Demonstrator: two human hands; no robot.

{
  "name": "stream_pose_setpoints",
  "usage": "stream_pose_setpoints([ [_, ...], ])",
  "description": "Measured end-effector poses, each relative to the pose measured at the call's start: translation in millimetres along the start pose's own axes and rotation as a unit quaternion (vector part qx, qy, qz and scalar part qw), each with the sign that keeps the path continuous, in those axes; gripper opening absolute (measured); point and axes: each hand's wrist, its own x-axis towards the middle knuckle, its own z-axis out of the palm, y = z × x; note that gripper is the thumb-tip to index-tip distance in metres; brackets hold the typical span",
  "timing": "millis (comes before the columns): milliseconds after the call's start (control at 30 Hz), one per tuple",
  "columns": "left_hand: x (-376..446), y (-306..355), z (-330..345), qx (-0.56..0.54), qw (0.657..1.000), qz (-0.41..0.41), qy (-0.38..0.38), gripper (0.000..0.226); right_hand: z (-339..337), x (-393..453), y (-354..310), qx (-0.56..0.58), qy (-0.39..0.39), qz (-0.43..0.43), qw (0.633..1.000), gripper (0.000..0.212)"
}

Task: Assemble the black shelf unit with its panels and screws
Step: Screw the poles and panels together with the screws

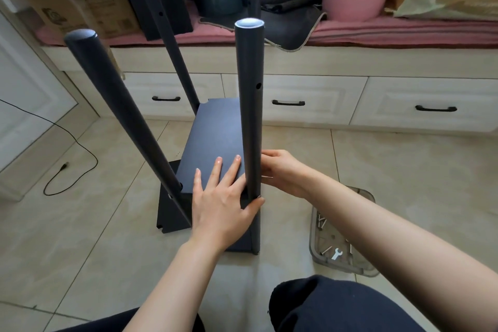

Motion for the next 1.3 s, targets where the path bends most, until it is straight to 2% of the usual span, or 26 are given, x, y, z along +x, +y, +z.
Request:
stream_pose_setpoints([
  [100,0.2,-1.8,0.4,0.003,1.000,0.002,0.002,0.069,-8.8,-4.7,7.2,-0.029,0.036,0.017,0.999,0.036],
  [233,0.8,-2.9,1.0,-0.007,1.000,0.000,0.000,0.068,-47.2,-23.3,32.3,-0.056,0.087,0.061,0.993,0.035],
  [400,-0.8,-0.8,2.7,-0.025,1.000,-0.001,0.018,0.066,-110.3,-54.4,81.1,-0.025,0.160,0.144,0.976,0.030],
  [633,0.0,-1.2,5.6,-0.037,0.999,0.008,0.033,0.064,-167.1,-71.2,147.2,-0.198,0.204,0.212,0.935,0.023],
  [700,0.8,-2.2,6.0,-0.036,0.999,0.008,0.036,0.071,-176.4,-63.4,160.8,-0.307,0.203,0.216,0.904,0.021],
  [833,0.8,-3.2,9.0,-0.030,0.999,0.004,0.043,0.067,-179.9,-46.6,178.7,-0.491,0.135,0.222,0.831,0.021],
  [967,3.3,-1.5,10.7,-0.024,0.999,0.000,0.043,0.065,-180.0,-30.0,199.0,-0.568,0.098,0.242,0.781,0.025],
  [1167,5.5,4.9,9.8,-0.024,0.999,0.000,0.047,0.065,-181.6,-21.6,217.8,-0.686,0.071,0.256,0.677,0.043],
  [1300,6.0,4.9,10.1,-0.024,0.999,-0.001,0.046,0.064,-181.5,-16.2,221.8,-0.705,0.058,0.257,0.658,0.039],
])
